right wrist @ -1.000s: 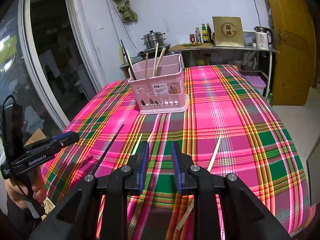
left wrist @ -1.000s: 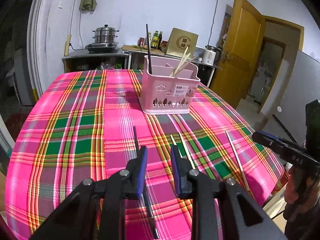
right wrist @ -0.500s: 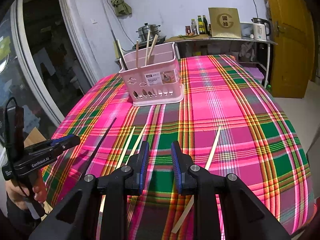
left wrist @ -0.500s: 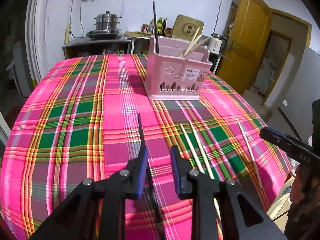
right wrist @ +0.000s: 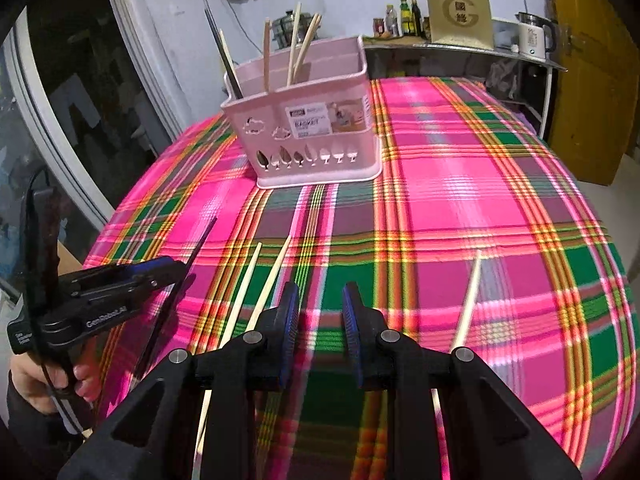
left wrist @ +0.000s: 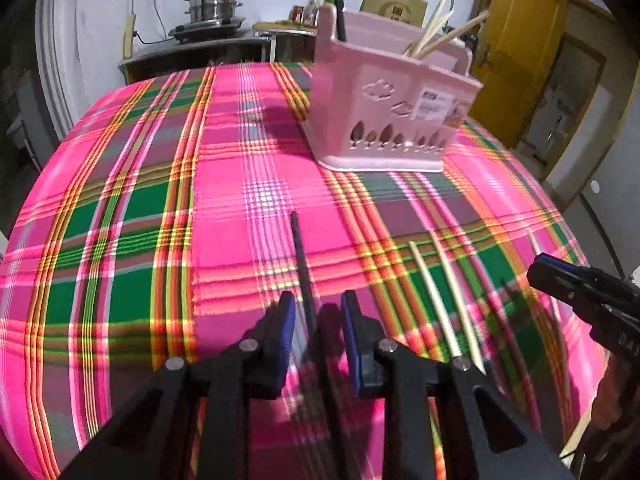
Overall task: Organize utensils
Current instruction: 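Move both grippers back down toward the remaining chopsticks on the cloth, then grasp a dark chopstick with the left gripper while the right gripper grasps a wooden one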
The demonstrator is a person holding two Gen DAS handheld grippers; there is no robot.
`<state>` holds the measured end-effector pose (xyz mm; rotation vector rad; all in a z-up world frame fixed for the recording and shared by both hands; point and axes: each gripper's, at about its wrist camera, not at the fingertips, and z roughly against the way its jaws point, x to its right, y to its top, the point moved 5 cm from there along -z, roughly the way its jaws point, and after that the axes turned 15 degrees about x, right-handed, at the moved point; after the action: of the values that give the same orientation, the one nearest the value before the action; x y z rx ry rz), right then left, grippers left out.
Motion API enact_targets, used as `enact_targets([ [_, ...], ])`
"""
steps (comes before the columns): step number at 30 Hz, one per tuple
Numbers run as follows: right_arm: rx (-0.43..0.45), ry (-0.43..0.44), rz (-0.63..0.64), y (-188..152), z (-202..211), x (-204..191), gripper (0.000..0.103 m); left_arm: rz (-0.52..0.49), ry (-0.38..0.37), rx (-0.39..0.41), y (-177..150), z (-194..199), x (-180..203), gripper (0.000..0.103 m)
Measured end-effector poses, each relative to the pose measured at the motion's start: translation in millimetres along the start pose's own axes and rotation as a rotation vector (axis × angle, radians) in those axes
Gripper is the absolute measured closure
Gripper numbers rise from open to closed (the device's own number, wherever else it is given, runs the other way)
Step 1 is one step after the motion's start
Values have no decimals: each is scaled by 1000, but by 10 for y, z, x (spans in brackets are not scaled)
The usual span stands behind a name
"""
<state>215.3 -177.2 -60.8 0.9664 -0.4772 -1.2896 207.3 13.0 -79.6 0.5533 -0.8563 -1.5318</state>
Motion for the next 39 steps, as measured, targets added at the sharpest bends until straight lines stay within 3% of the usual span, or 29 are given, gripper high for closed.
enact_targets([
  [7, -77, 8, 32, -52, -366, -176, 80, -30, 19, -7, -5, -42, -2, 80],
  [10, -107, 2, 44, -80, -504, -240, 80, -42, 34, -4, 4, -49, -18, 86],
  [18, -121, -28, 81, -51, -623, -335, 80, -32, 26, -10, 9, -47, -82, 90],
  [25, -129, -98, 191, -67, -686, -470, 80, -40, 26, -8, -5, -34, -68, 90],
  [33, -137, -84, 211, -58, -728, -547, 97, -68, 36, -25, 26, -75, -27, 95],
  [39, -136, -41, 156, -16, -697, -476, 98, -51, 12, -41, 70, -80, -29, 96],
])
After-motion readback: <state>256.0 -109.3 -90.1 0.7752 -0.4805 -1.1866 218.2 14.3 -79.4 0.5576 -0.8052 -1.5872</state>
